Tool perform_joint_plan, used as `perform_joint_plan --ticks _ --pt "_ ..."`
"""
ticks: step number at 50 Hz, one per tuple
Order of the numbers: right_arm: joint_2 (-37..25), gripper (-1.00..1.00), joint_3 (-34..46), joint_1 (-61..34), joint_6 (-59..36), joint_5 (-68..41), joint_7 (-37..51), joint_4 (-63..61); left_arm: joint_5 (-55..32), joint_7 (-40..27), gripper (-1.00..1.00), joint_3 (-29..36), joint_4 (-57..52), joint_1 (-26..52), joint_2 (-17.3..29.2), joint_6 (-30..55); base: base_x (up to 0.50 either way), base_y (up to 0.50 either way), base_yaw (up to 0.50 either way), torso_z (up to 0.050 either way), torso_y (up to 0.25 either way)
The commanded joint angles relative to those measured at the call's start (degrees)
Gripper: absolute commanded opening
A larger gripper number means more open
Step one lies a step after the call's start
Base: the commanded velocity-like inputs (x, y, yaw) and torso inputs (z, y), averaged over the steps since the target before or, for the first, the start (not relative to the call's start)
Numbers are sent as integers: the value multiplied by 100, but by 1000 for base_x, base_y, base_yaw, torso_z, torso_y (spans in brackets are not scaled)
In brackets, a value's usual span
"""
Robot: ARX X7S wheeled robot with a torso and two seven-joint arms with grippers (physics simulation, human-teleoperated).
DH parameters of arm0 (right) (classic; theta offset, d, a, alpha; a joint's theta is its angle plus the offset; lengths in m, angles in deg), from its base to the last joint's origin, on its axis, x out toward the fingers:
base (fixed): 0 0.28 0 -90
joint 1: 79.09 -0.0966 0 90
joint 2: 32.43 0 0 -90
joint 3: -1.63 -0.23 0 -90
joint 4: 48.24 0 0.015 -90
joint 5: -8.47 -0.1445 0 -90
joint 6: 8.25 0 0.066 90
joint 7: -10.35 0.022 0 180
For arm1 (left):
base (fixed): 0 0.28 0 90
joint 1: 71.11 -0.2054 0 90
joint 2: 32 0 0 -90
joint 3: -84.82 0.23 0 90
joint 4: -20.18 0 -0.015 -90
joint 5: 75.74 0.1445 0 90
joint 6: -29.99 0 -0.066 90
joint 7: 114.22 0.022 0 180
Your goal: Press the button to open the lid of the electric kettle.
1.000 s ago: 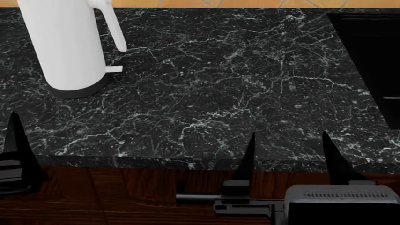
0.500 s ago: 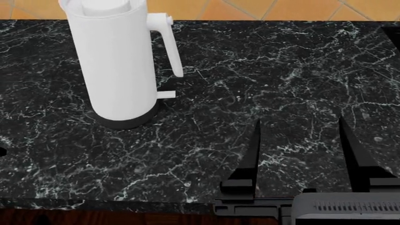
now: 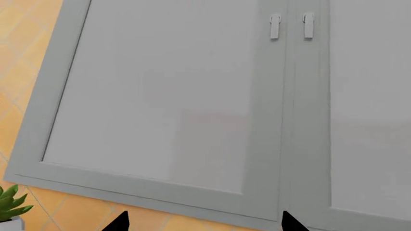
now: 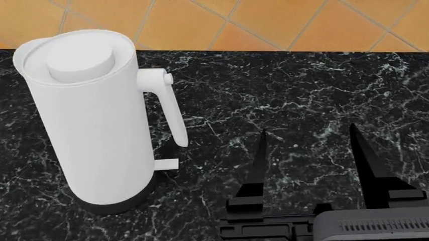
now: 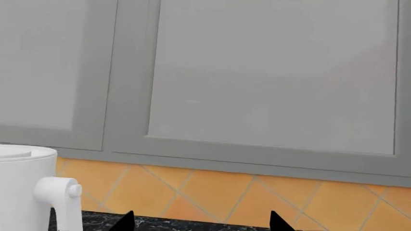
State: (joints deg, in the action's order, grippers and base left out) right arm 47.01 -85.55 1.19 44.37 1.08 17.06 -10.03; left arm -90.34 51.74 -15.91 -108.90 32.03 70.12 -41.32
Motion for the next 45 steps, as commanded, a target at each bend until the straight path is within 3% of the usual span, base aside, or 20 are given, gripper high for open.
perform_joint_plan --ticks 1,10,11,16,22,28,29,33,45 --pt "56 100 -174 -8 -83 -322 -19 -85 -357 -122 100 -382 -192 34 56 140 500 0 0 0 0" --pt "50 100 -190 -112 -396 -411 96 -141 -1233 -307 100 -1142 -712 100 185 571 254 0 0 0 2" --pt "-3 100 -135 3 -11 -334 25 -117 -1283 -327 100 -1199 -731 111 202 596 273 0 0 0 0" --pt "65 100 -387 -198 -596 -648 110 -200 -1477 -400 100 -1414 -779 135 255 674 300 0 0 0 0" --pt "-216 100 -1219 -2284 -3079 -1707 -120 -529 -1533 -444 100 -1491 -752 167 296 692 0 0 0 0 0" --pt "-412 100 -1565 -3698 -4316 -2636 -813 -85 -1610 -456 100 -1553 -720 178 325 693 0 0 0 0 0" --pt "-415 -100 -1719 -3977 -4503 -2820 -994 141 -1652 -468 100 -1601 -710 191 335 703 0 0 0 0 0" --pt "-495 -100 -2069 -4451 -4971 -3435 -1604 612 -1694 -489 100 -1641 -690 199 349 708 0 0 0 0 0" --pt "-1205 -100 -854 -5071 -4630 -3853 -3141 2593 -1590 -489 100 -1509 -678 180 382 652 0 0 0 0 0"
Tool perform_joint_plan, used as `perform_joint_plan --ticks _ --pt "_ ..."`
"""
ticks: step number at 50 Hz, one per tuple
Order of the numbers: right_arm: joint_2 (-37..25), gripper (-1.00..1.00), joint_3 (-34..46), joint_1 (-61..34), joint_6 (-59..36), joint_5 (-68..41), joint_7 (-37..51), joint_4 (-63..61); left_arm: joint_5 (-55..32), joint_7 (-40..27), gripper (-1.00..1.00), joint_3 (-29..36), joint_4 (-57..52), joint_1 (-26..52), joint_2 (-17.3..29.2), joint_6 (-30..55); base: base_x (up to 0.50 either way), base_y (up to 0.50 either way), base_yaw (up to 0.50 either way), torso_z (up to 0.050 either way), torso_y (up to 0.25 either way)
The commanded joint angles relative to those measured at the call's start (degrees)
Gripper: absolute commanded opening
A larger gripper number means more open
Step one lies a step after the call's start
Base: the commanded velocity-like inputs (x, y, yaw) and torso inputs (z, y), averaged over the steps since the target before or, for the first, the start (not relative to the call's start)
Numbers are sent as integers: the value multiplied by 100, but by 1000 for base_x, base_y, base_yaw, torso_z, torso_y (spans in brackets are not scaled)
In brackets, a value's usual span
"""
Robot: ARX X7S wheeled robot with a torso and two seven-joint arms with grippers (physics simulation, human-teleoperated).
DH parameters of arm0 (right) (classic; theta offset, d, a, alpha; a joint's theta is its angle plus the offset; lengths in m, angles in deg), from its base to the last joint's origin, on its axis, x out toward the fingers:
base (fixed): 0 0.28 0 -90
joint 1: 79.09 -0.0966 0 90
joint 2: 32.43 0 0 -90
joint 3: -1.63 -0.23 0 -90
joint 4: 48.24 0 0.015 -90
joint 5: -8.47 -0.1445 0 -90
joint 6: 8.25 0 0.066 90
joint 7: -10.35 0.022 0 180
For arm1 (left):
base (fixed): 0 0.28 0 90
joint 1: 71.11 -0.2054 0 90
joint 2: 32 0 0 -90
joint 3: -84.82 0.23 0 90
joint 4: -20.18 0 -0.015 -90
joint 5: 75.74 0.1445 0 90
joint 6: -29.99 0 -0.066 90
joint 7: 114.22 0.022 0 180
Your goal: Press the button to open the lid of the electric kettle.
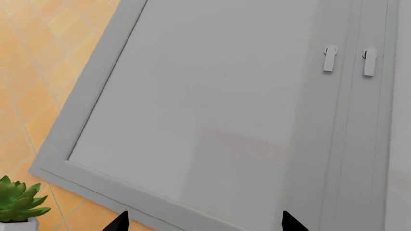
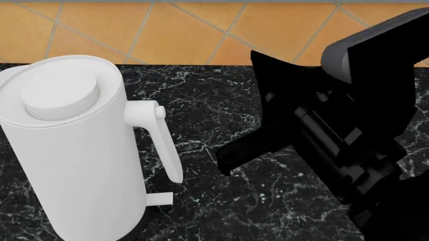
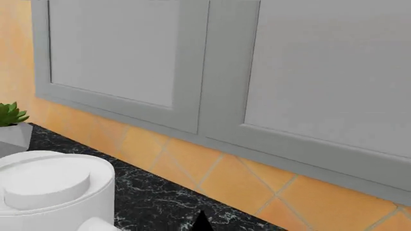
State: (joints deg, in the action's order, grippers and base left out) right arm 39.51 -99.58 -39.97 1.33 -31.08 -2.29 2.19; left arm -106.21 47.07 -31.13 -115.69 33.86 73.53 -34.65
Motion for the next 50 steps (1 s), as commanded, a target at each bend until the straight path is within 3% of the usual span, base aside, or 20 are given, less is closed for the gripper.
perform_joint_plan --ticks 1,12,50 --pt "-468 -100 602 -969 -322 -649 -1243 1412 -11 -24 100 8 1 -5 44 -15 0 0 0 0 0" --pt "-684 -100 1551 -629 113 -448 -1599 1610 -34 -129 100 54 -64 58 132 105 0 0 0 0 0" --pt "-273 -100 2578 -1053 1070 150 -1768 2951 56 -150 100 161 21 -80 155 -108 0 0 0 0 0"
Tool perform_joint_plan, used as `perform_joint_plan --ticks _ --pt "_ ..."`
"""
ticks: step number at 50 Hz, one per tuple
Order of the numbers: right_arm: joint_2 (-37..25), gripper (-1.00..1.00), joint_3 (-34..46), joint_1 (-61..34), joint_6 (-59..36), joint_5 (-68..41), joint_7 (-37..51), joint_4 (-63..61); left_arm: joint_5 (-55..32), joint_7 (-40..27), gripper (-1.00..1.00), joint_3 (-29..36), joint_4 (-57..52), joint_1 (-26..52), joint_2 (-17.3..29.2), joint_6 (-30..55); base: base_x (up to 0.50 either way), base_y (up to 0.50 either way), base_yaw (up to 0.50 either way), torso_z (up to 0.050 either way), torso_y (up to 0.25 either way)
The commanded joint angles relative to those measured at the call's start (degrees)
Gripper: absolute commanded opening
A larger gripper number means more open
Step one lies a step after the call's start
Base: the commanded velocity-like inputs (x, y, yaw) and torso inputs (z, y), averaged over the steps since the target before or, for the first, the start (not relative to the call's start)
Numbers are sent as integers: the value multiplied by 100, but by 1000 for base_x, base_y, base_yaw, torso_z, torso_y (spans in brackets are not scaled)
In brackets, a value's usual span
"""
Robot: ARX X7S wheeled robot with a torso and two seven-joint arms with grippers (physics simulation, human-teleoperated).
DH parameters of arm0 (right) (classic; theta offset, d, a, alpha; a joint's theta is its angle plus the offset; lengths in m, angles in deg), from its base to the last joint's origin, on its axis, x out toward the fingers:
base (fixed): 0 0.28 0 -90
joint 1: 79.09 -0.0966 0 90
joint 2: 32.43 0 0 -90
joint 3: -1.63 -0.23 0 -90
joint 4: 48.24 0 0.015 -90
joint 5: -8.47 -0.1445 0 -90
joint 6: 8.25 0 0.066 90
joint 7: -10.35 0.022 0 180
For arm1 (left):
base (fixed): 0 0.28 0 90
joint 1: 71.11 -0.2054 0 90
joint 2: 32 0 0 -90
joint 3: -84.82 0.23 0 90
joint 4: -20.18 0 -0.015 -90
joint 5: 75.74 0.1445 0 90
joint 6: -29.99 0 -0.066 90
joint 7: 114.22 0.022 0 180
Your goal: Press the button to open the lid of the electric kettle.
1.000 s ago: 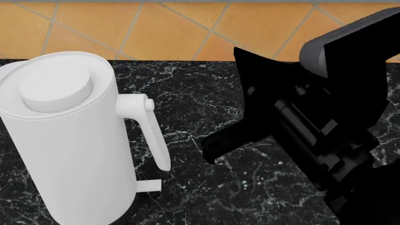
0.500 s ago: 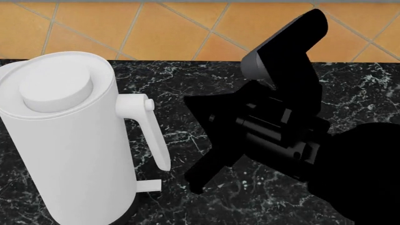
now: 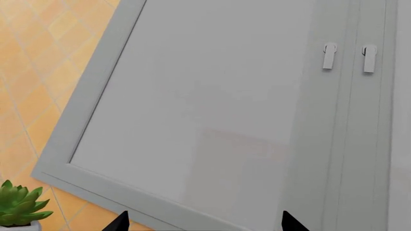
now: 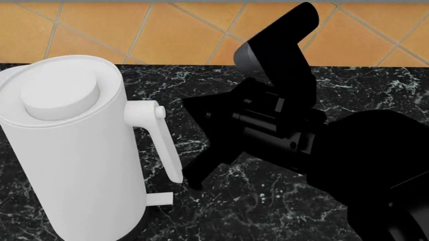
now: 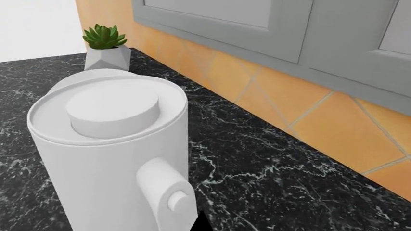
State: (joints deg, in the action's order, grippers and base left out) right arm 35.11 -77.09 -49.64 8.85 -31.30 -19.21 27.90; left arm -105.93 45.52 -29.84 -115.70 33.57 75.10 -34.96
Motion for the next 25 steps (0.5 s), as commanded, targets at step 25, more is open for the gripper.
perform_joint_plan --ticks 25 --pt "324 -100 440 226 668 158 -55 419 -111 -115 100 -7 -8 13 103 12 0 0 0 0 0"
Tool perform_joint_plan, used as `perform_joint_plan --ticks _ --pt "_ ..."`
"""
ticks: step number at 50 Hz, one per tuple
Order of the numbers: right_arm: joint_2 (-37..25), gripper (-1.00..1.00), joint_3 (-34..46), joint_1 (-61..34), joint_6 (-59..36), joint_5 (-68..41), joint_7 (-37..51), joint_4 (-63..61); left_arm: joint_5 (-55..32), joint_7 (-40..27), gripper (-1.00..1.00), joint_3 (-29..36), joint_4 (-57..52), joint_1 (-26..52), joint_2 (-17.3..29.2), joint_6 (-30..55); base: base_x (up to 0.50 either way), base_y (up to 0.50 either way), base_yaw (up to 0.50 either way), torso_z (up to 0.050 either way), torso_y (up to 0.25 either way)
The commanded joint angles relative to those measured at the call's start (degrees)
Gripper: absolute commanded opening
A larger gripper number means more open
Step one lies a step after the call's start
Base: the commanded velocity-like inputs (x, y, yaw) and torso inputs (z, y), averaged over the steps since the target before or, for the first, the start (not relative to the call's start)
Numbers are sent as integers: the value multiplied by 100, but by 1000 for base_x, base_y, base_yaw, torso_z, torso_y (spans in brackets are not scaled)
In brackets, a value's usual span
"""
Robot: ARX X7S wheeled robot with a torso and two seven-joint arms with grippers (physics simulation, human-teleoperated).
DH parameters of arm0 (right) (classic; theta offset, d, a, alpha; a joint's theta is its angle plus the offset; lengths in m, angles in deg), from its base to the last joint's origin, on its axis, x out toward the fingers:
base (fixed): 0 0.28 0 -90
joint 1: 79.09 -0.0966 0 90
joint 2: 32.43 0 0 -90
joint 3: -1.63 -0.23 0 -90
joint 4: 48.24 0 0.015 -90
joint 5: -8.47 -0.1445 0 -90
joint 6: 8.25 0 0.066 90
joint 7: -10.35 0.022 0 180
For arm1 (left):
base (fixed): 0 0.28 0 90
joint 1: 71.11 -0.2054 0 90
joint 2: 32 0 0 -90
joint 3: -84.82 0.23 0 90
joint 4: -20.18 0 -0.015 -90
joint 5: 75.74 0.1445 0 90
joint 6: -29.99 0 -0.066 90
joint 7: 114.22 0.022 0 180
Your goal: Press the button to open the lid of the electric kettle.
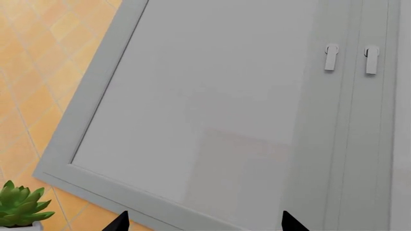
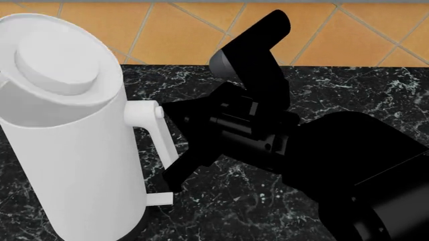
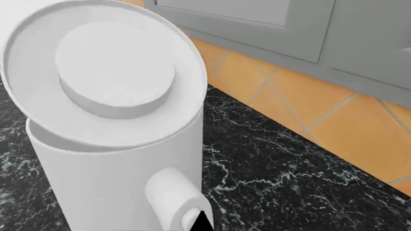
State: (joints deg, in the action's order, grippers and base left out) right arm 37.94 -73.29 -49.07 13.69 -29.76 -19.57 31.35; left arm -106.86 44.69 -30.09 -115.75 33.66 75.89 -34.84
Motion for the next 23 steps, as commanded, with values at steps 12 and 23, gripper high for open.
perform_joint_plan --ticks 12,23 --pt "94 -100 163 316 387 66 -49 284 4 -14 100 40 29 -55 18 -98 0 0 0 0 0" --pt "126 -100 368 190 382 100 -85 320 -74 -88 100 6 -15 -21 75 -33 0 0 1 0 0"
